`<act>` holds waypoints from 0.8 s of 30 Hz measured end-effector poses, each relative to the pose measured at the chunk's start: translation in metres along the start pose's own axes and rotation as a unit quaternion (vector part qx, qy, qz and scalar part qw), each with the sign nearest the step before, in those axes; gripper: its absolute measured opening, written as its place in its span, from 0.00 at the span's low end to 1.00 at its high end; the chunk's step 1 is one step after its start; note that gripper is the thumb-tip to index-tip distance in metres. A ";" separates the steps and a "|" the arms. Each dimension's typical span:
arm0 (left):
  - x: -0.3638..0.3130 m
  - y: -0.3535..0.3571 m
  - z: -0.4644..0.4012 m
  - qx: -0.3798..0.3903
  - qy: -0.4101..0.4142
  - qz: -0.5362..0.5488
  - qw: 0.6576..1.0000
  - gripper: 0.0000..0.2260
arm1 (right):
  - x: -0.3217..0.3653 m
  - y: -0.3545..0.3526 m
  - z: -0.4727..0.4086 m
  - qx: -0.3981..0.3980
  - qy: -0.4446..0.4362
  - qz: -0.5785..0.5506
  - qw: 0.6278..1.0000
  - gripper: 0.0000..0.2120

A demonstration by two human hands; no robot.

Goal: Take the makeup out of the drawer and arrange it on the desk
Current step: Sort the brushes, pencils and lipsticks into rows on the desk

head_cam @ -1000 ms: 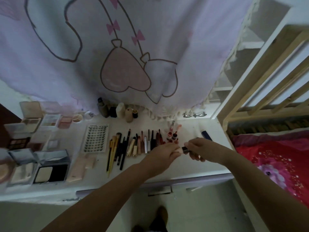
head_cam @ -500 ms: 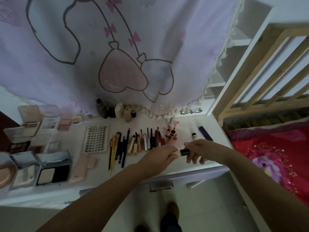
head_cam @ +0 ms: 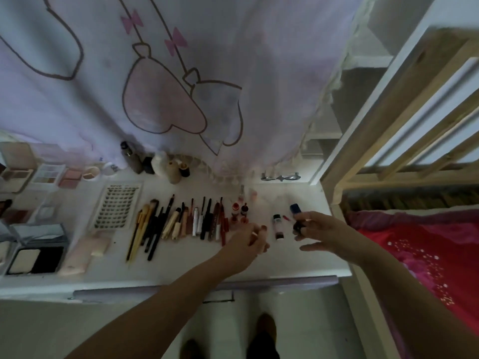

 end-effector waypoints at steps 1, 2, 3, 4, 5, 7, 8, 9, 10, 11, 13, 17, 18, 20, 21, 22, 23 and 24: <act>-0.001 0.007 -0.010 -0.042 -0.008 0.005 0.999 0.08 | -0.002 -0.009 -0.007 -0.008 0.000 -0.014 1.000 0.12; -0.003 0.012 -0.020 -0.088 -0.008 0.000 0.996 0.07 | -0.003 -0.018 -0.016 -0.022 -0.004 -0.003 1.000 0.11; -0.005 0.016 -0.029 -0.135 -0.006 -0.012 0.991 0.07 | -0.003 -0.025 -0.025 -0.039 -0.014 0.027 0.999 0.10; -0.006 0.018 -0.037 -0.186 -0.012 -0.032 0.982 0.07 | -0.002 -0.031 -0.036 -0.060 -0.033 0.068 0.995 0.08; -0.006 0.019 -0.045 -0.234 -0.026 -0.057 0.970 0.07 | 0.001 -0.036 -0.047 -0.082 -0.062 0.127 0.987 0.07; -0.007 0.019 -0.060 -0.293 -0.061 -0.097 0.949 0.09 | 0.009 -0.040 -0.068 -0.104 -0.118 0.260 0.953 0.05; -0.006 0.022 -0.067 -0.301 -0.077 -0.102 0.945 0.09 | 0.009 -0.039 -0.079 -0.098 -0.135 0.301 0.939 0.06; -0.005 0.025 -0.074 -0.305 -0.092 -0.097 0.943 0.09 | 0.008 -0.038 -0.089 -0.087 -0.146 0.328 0.929 0.07; -0.002 0.027 -0.080 -0.308 -0.111 -0.090 0.941 0.09 | 0.007 -0.036 -0.098 -0.078 -0.158 0.353 0.919 0.08; 0.002 0.029 -0.085 -0.310 -0.129 -0.087 0.938 0.08 | 0.005 -0.033 -0.106 -0.074 -0.169 0.376 0.908 0.09; 0.009 0.032 -0.094 -0.315 -0.155 -0.094 0.932 0.11 | 0.003 -0.029 -0.120 -0.088 -0.201 0.433 0.874 0.10; 0.016 0.032 -0.106 -0.328 -0.167 -0.119 0.922 0.25 | -0.002 -0.024 -0.140 -0.122 -0.240 0.508 0.818 0.11; 0.015 0.031 -0.108 -0.332 -0.165 -0.119 0.921 0.25 | -0.004 -0.023 -0.144 -0.119 -0.238 0.514 0.815 0.10; 0.014 0.030 -0.114 -0.341 -0.159 -0.121 0.919 0.21 | -0.007 -0.021 -0.150 -0.111 -0.243 0.525 0.808 0.08; 0.013 0.030 -0.115 -0.346 -0.152 -0.125 0.917 0.17 | -0.008 -0.021 -0.152 -0.109 -0.245 0.525 0.807 0.07; 0.012 0.030 -0.117 -0.351 -0.148 -0.127 0.916 0.13 | -0.008 -0.021 -0.154 -0.108 -0.244 0.527 0.807 0.06; 0.011 0.030 -0.117 -0.352 -0.147 -0.130 0.915 0.11 | -0.008 -0.021 -0.155 -0.106 -0.239 0.531 0.806 0.06; 0.011 0.030 -0.119 -0.348 -0.153 -0.132 0.915 0.13 | -0.009 -0.021 -0.157 -0.104 -0.232 0.534 0.806 0.07</act>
Point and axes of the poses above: each hand's wrist, its own z-axis away from the middle knuckle, its own y-axis out of the palm, x = y × z, the point moved 6 cm from there along -z, towards the middle knuckle, and after that the axes turned 11 degrees about -z, right-handed, at the moved point
